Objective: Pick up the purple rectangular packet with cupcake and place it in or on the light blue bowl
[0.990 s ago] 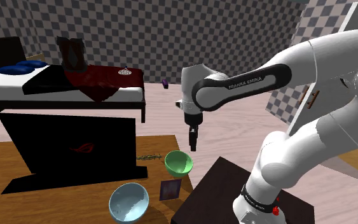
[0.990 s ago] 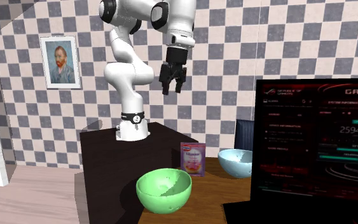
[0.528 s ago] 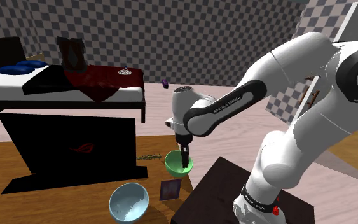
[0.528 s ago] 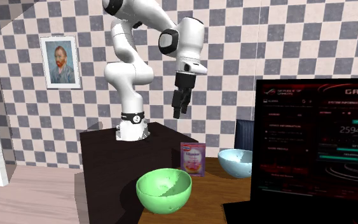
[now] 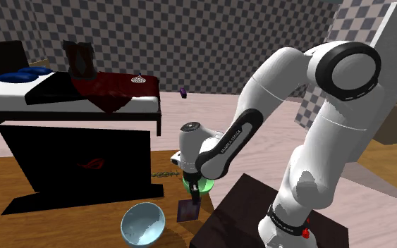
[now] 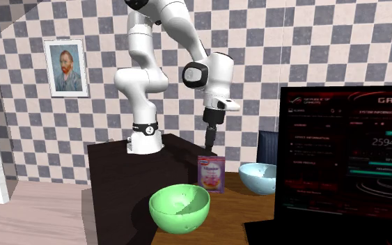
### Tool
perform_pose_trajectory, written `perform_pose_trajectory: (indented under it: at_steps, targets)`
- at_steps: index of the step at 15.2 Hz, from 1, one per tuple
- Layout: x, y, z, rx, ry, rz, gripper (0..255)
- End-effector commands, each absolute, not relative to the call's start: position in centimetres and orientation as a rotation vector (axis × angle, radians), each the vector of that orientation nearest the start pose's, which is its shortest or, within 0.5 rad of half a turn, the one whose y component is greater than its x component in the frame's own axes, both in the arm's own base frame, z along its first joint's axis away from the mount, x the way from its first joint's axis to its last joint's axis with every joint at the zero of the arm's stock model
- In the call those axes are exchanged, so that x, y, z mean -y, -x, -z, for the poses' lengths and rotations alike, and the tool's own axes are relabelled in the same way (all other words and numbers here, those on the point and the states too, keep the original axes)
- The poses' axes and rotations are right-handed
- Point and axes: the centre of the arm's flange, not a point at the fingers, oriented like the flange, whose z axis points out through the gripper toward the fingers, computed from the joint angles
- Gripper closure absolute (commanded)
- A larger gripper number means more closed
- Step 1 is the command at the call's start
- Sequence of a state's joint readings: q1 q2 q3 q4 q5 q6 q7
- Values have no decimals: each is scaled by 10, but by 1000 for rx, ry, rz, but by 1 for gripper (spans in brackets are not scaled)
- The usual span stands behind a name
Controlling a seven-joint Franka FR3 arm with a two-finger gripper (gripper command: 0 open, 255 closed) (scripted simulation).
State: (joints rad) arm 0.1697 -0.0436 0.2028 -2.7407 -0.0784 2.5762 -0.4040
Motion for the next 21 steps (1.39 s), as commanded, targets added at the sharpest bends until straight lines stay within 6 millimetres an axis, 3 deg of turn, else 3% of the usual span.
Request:
perform_pose_trajectory:
  at_steps: [1, 7, 15, 16, 21]
  targets:
    - [-142, -355, -211, 1332, 2889, -187, 0]
    - [-139, -351, -177, 1332, 2889, -187, 0]
    - [-139, -351, -177, 1332, 2889, -187, 0]
    - [-139, -351, -177, 1332, 2889, -187, 255]
    - [-139, -351, -177, 1332, 2889, -187, 255]
